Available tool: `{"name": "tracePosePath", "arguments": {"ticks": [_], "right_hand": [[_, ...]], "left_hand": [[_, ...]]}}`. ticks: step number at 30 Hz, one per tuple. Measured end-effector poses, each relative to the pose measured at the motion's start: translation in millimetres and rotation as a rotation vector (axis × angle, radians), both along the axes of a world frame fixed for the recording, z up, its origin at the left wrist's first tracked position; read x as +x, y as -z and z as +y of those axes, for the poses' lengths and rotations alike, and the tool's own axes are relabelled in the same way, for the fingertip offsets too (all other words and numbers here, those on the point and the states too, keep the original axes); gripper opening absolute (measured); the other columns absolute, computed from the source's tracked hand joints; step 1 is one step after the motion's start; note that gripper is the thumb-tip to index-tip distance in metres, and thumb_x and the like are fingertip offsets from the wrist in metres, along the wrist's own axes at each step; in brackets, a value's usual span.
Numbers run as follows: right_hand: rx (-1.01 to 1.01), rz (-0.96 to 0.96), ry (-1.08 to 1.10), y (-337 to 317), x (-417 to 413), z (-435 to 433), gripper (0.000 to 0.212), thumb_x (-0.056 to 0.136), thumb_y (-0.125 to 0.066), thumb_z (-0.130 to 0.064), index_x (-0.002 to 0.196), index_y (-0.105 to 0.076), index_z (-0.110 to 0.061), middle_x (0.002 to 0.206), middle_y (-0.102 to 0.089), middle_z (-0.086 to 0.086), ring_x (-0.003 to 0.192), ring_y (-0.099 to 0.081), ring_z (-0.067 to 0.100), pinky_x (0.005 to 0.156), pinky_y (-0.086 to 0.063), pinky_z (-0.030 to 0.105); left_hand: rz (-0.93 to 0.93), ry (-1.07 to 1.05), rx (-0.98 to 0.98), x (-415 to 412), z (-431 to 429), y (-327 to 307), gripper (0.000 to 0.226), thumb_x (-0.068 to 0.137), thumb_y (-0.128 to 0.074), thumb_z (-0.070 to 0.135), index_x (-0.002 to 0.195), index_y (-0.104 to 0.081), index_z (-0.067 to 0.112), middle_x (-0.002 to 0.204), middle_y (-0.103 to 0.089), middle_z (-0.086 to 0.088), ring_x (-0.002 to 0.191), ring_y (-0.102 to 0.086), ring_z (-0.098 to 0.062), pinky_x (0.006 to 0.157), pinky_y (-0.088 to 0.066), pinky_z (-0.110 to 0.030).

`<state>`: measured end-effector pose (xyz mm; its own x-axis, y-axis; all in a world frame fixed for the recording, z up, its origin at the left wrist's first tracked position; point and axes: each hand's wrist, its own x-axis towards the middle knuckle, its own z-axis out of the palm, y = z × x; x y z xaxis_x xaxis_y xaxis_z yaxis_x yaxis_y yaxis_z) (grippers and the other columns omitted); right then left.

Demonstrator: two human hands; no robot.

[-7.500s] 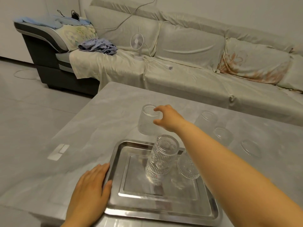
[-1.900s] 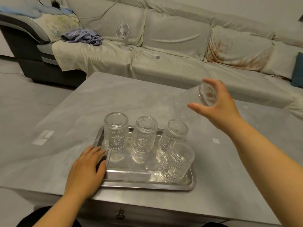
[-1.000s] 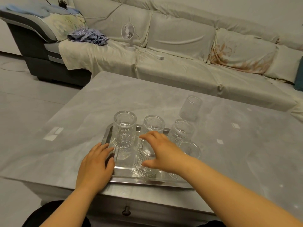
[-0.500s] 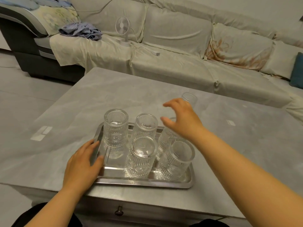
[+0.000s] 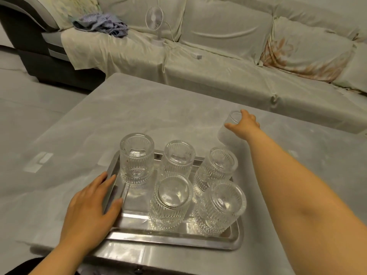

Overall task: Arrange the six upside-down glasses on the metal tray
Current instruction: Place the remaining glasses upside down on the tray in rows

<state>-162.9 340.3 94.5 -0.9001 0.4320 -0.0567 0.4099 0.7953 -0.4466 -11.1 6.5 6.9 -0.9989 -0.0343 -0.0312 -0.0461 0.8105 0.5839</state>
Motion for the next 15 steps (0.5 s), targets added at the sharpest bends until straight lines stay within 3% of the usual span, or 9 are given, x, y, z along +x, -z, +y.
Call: {"name": "tracePosePath", "arguments": {"ticks": [4, 8, 15], "right_hand": [[-0.034, -0.013, 0.05, 4, -16, 4, 0.074, 0.084, -0.055, -0.035, 0.14, -0.012, -0.016, 0.15, -0.013, 0.014, 0.132, -0.024, 0.04, 0.107, -0.027, 0.047], [-0.016, 0.001, 0.059, 9, -23, 6, 0.063, 0.087, -0.051, -0.03, 0.138, -0.018, -0.015, 0.144, -0.019, 0.019, 0.126, -0.031, 0.043, 0.104, -0.031, 0.046], [-0.037, 0.103, -0.006, 3, -8, 4, 0.066, 0.081, -0.06, -0.025, 0.136, -0.025, -0.014, 0.142, -0.024, 0.018, 0.123, -0.038, 0.042, 0.102, -0.035, 0.045]], "left_hand": [[0.0, -0.003, 0.002, 0, 0, -2, 0.059, 0.072, -0.046, 0.042, 0.127, -0.044, 0.021, 0.142, -0.041, -0.006, 0.125, -0.043, -0.032, 0.102, -0.032, -0.051], [0.007, -0.001, -0.018, -1, 0, 0, 0.062, 0.068, -0.042, 0.044, 0.126, -0.045, 0.022, 0.143, -0.039, -0.005, 0.126, -0.042, -0.032, 0.103, -0.032, -0.053], [0.013, 0.006, -0.016, 1, 1, 1, 0.058, 0.074, -0.041, 0.044, 0.128, -0.042, 0.023, 0.144, -0.037, -0.003, 0.127, -0.04, -0.03, 0.105, -0.029, -0.049]]}}
